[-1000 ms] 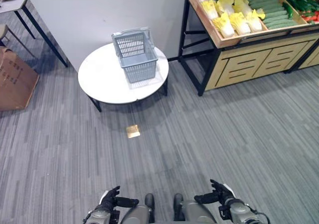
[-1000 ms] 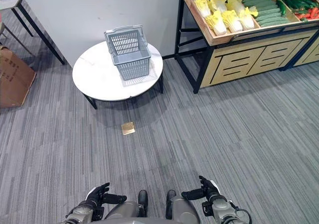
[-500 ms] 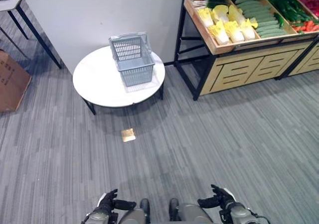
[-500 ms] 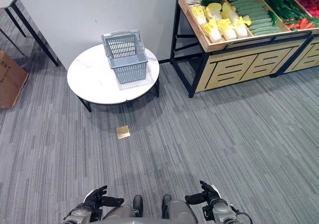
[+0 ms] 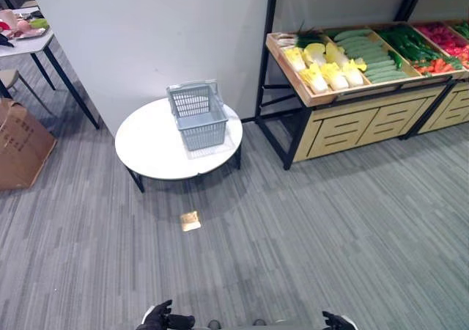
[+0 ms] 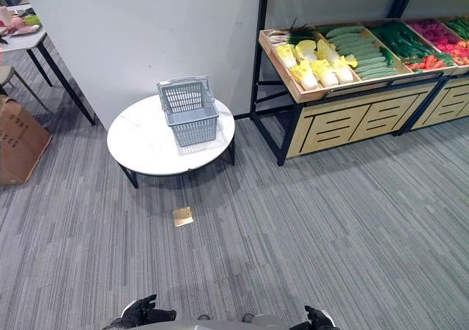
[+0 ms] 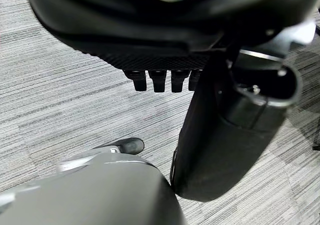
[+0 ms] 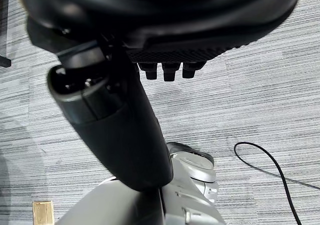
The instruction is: Get the vegetables into the basket
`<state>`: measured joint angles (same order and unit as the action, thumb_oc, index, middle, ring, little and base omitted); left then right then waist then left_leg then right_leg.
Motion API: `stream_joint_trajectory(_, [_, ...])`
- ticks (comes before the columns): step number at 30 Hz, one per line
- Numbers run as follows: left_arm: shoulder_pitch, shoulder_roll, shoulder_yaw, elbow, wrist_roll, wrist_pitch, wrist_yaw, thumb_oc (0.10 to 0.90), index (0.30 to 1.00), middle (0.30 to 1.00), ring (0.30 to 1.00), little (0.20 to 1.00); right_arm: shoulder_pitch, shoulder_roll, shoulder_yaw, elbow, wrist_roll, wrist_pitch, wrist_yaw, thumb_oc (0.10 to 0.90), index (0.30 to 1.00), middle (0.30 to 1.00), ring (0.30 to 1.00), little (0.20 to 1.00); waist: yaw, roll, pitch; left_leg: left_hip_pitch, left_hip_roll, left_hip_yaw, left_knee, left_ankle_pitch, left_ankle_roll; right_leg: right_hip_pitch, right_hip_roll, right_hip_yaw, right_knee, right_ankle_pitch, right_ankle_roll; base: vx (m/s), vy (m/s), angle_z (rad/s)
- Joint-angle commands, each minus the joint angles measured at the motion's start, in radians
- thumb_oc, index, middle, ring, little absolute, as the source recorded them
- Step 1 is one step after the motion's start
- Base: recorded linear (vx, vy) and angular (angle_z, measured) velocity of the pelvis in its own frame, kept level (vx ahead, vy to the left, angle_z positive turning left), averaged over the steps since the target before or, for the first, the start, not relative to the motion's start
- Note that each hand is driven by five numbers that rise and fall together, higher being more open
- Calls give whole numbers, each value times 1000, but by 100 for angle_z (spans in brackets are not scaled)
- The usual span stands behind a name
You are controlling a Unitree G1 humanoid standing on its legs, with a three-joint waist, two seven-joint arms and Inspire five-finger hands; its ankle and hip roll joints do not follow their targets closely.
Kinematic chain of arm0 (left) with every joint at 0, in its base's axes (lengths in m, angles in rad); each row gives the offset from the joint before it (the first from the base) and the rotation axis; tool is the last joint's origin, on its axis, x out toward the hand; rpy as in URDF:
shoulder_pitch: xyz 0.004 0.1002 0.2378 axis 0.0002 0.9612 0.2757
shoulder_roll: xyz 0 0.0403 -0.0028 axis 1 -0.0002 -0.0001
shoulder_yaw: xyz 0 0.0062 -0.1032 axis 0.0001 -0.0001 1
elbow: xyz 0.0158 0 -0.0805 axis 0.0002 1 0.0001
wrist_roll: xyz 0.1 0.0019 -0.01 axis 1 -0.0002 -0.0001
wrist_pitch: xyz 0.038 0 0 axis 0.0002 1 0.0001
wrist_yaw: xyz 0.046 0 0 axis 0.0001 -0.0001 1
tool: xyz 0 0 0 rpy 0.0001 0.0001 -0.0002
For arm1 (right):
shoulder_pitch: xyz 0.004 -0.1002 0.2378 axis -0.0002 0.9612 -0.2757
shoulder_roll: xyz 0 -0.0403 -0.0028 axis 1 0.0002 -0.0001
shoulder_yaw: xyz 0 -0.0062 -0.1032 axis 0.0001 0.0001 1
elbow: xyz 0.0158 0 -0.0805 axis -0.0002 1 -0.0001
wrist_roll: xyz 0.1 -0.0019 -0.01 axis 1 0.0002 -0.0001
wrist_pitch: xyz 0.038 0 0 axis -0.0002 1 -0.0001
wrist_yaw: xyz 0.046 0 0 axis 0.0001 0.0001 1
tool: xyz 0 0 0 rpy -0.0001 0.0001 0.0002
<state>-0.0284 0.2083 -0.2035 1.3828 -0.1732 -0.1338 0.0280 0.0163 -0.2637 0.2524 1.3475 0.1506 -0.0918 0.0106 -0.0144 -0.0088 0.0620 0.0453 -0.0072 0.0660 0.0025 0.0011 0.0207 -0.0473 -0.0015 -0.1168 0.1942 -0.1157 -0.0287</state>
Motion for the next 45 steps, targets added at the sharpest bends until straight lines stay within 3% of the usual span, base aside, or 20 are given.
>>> stream_joint_trajectory(1, [6,26,1,33,36,5,5,900,1000,1000,1000,1000,-36,-16,35,12,-34,-21,-4,900,1000,1000,1000,1000,10,-43,36,45,40,-36,-84,8,-54,73,-137,62,-206,191,156,30,-13,0])
stream_joint_trajectory(7, [7,25,4,28,32,4,10,900,1000,1000,1000,1000,-40,-21,33,12,-38,-20,-10,900,1000,1000,1000,1000,12,-40,40,43,46,-41,-81,9,-55,64,-133,60,-183,177,155,7,-9,0])
stream_joint_trajectory(12, [-17,32,2,11,16,6,24,900,1000,1000,1000,1000,-66,-31,41,-11,-37,-20,-19,900,1000,1000,1000,1000,13,-37,78,3,63,-56,-53,15,-59,0,-121,56,-89,138,147,-44,-58,4])
stream_joint_trajectory(15, [-40,40,-2,-4,-5,4,36,900,1000,1000,1000,1000,-90,-43,44,-35,-18,-24,-29,900,1000,1000,1000,1000,10,-32,120,-58,78,-75,-12,24,-68,-62,-109,48,-21,106,133,-74,-123,14])
stream_joint_trajectory(20, [-54,43,-10,-7,-24,3,43,900,1000,1000,1000,1000,-92,-56,43,-40,-8,-28,-39,900,1000,1000,1000,1000,0,-24,140,-105,106,-98,21,35,-86,-106,-79,39,26,74,105,33,-183,16])
stream_joint_trajectory(26, [-70,29,-14,-32,-45,0,46,900,1000,1000,1000,1000,-74,-78,28,-35,-12,-31,-48,900,1000,1000,1000,1000,-14,-25,175,-185,95,-71,237,4,-118,-82,-75,24,39,44,72,78,-137,10])
stream_joint_trajectory(29, [-80,28,-24,-43,-58,-6,44,900,1000,1000,1000,1000,-80,-93,23,-24,-12,-28,-51,900,1000,1000,1000,1000,-10,-18,187,-218,83,-85,266,48,-125,-67,-70,28,38,40,67,79,-24,12])
stream_joint_trajectory(31, [-89,32,-33,-53,-65,-10,47,900,1000,1000,1000,1000,-90,-101,27,-23,-13,-28,-58,900,1000,1000,1000,1000,-6,-13,191,-270,74,-94,219,62,-118,-66,-67,36,34,36,71,115,32,3])
stream_joint_trajectory(32, [-89,32,-36,-53,-64,-13,53,900,1000,1000,1000,1000,-91,-101,31,-19,-13,-27,-61,900,1000,1000,1000,1000,2,-8,190,-305,97,-97,166,99,-113,-57,-57,45,34,25,76,151,49,3])
stream_joint_trajectory(33, [-89,33,-36,-53,-64,-13,53,900,1000,1000,1000,1000,-91,-101,32,-19,-13,-27,-61,900,1000,1000,1000,1000,2,-10,191,-303,96,-96,165,100,-113,-57,-58,45,35,23,76,179,63,-3])
stream_joint_trajectory(36, [-80,33,-35,-47,-59,-11,60,900,1000,1000,1000,1000,-90,-99,31,-19,-11,-27,-66,900,1000,1000,1000,1000,22,8,190,-347,176,-90,12,200,-126,2,-34,81,37,-21,88,269,116,-27])
stream_joint_trajectory(39, [-65,32,-25,-41,-51,-9,58,900,1000,1000,1000,1000,-82,-95,23,-10,-15,-24,-63,900,1000,1000,1000,1000,30,7,177,-339,190,-63,-19,223,-131,49,-38,100,26,-41,98,344,199,-37])
stream_joint_trajectory(43, [-46,41,-20,-29,-35,-3,48,900,1000,1000,1000,1000,-60,-80,14,1,-33,-14,-52,900,1000,1000,1000,1000,36,-17,137,-329,169,-25,19,215,-115,91,-84,129,20,-49,130,277,239,-41])
stream_joint_trajectory(44, [-50,45,-25,-28,-30,-2,47,900,1000,1000,1000,1000,-57,-74,11,2,-34,-12,-51,900,1000,1000,1000,1000,34,-26,134,-342,154,-7,43,207,-111,97,-101,133,17,-33,141,323,396,-20])
stream_joint_trajectory(45, [-51,52,-24,-25,-25,-2,44,900,1000,1000,1000,1000,-54,-69,10,0,-39,-10,-49,900,1000,1000,1000,1000,34,-46,124,-349,127,7,70,178,-89,86,-136,148,27,21,164,239,295,-10])
